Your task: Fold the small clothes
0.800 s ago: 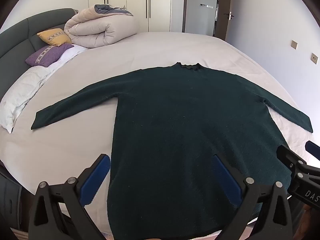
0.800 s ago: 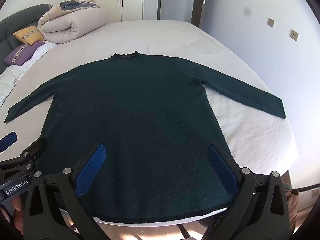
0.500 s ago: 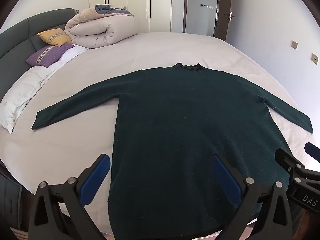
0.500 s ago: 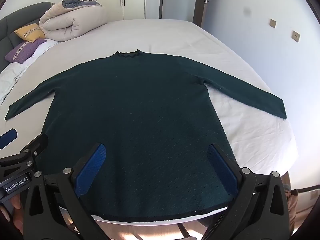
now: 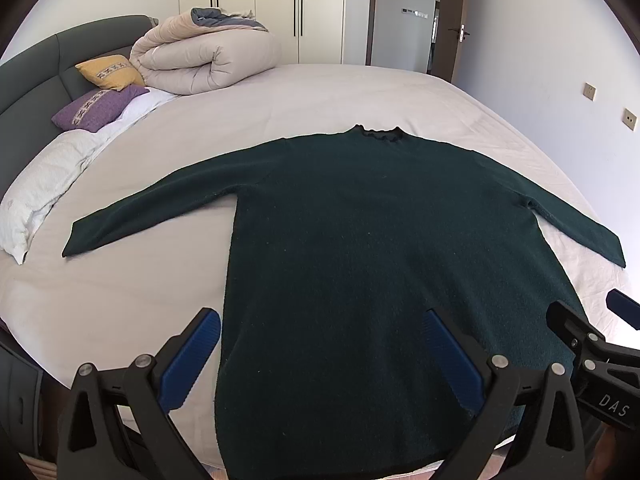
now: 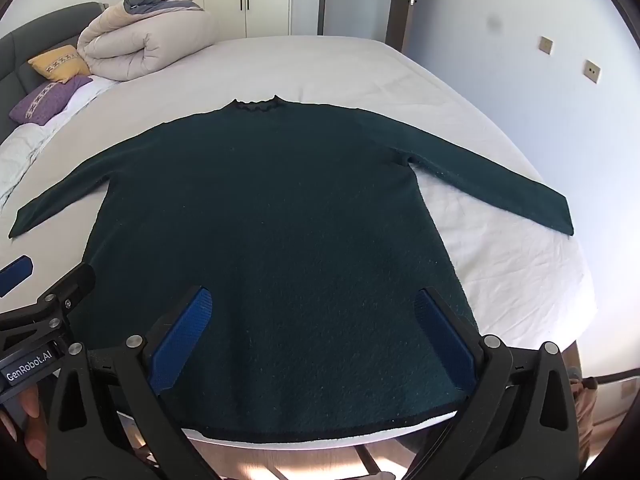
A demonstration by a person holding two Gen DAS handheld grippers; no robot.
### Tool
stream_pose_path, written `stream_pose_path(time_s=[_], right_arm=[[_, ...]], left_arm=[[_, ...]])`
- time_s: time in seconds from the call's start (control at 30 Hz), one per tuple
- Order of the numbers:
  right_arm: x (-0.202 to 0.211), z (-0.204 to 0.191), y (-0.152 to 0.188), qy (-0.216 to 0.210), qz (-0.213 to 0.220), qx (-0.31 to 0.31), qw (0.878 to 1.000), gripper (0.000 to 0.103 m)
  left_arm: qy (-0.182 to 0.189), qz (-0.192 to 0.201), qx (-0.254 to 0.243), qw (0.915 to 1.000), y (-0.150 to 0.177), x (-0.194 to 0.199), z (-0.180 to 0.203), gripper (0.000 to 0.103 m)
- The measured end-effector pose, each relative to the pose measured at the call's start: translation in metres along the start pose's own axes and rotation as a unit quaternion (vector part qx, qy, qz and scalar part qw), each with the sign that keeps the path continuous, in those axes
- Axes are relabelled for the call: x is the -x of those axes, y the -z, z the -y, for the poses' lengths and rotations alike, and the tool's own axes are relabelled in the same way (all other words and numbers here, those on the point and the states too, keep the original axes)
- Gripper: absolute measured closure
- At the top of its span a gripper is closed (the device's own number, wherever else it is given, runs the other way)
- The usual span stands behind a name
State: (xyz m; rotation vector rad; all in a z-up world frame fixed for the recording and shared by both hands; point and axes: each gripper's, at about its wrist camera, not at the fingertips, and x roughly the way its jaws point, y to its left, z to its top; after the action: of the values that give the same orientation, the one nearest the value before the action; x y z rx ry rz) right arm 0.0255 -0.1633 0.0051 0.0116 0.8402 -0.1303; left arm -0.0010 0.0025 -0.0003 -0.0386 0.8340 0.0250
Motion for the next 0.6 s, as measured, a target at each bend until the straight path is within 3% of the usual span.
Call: stream_pose_path(time_s=[0.6], right_arm=[[-0.0018, -0.0019, 0.0043, 0.002, -0.002, 0.0, 1.0, 0.0]], left_arm=[[0.001, -0.002, 0.001, 1.0, 0.0028, -0.0021, 0.0007, 0.0]])
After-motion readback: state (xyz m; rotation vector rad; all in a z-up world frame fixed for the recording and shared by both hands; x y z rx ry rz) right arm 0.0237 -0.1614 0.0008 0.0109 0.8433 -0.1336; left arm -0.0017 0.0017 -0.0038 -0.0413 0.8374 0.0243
